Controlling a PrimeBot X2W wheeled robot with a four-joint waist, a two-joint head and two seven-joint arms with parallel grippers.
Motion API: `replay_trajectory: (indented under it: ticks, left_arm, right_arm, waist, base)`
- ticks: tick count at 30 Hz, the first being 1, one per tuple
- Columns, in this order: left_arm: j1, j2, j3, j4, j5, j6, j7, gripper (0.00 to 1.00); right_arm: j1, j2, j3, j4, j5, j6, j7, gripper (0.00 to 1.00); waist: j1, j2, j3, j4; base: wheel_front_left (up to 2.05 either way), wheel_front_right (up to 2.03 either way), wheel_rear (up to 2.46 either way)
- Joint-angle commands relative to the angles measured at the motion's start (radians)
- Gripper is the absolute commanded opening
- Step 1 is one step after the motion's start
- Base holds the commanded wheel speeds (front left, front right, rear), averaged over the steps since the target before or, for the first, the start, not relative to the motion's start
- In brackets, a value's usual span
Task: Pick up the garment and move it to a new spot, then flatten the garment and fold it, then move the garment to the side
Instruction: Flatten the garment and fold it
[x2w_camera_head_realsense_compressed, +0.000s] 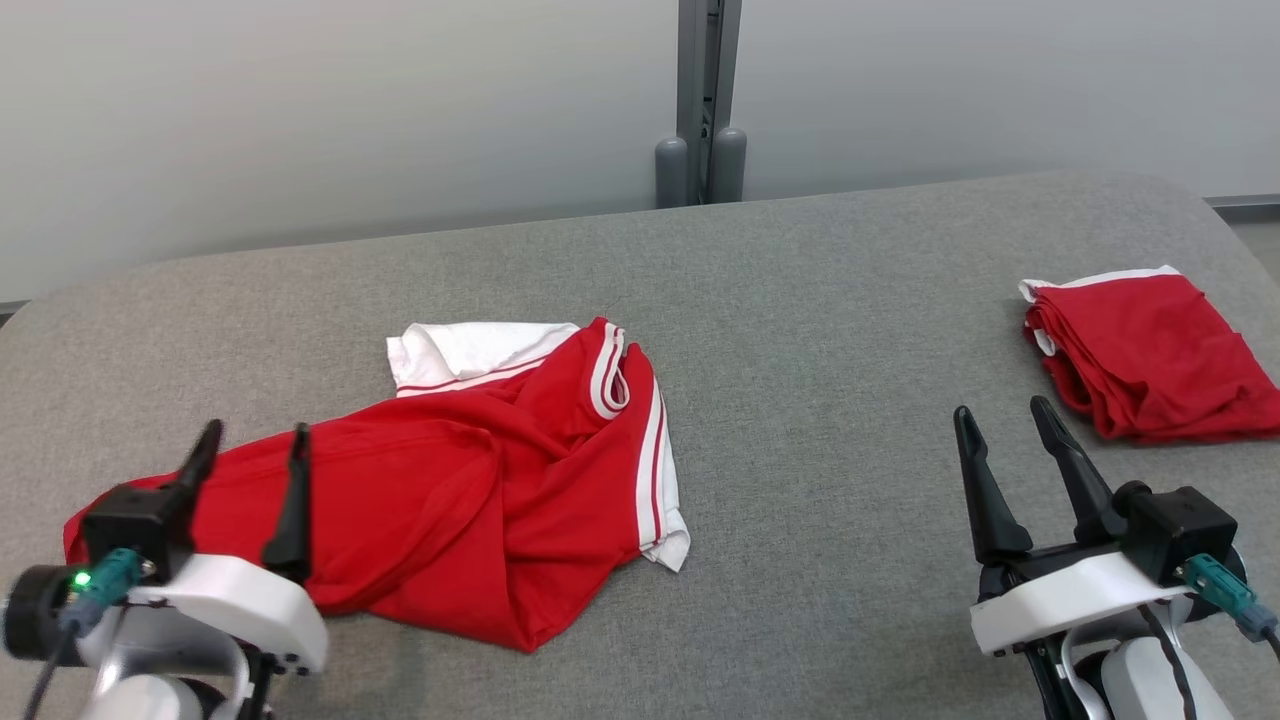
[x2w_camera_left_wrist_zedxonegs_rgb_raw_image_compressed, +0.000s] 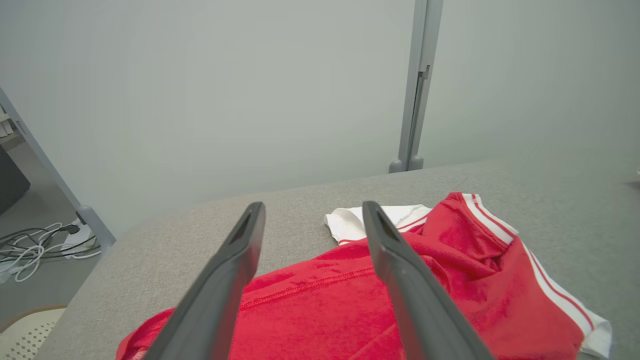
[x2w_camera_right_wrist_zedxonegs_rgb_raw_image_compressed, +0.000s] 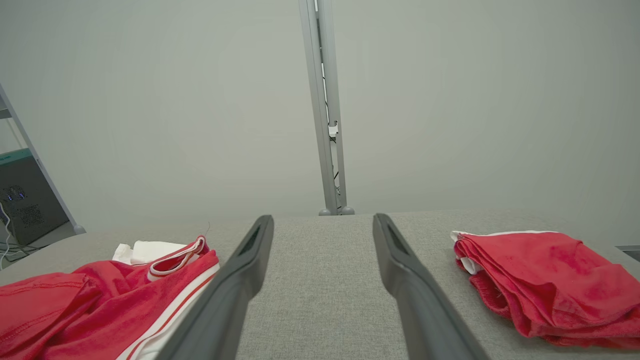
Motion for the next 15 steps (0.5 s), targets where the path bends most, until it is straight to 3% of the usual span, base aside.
replay_trajectory:
  ticks: [1,7,15]
  left_arm:
    - [0.011,-0.016,-0.017,-0.018,0.008,0.006,0.005,1.0]
    - [0.019,-0.094,-0.092,-0.042,-0.01,0.0,0.012,1.0]
    - [-0.082,-0.121,-0.161,0.065,-0.019,-0.042,0.107,1.0]
  right_arm:
    - [0.008,-0.003,-0.001,-0.001,0.007,0.0,-0.004,1.0]
    - [0.008,-0.008,0.004,0.0,0.012,0.0,-0.004,1.0]
    - [-0.018,-0.017,0.014,-0.004,0.015,0.0,-0.004,1.0]
  waist:
    - [0.0,0.0,-0.001,0.001]
    - [0.0,0.0,0.003,0.0]
    - [0.0,0.0,0.034,-0.012]
  base:
    - [0.0,0.0,0.0]
    - [0.0,0.0,0.0]
    - [0.0,0.0,0.0]
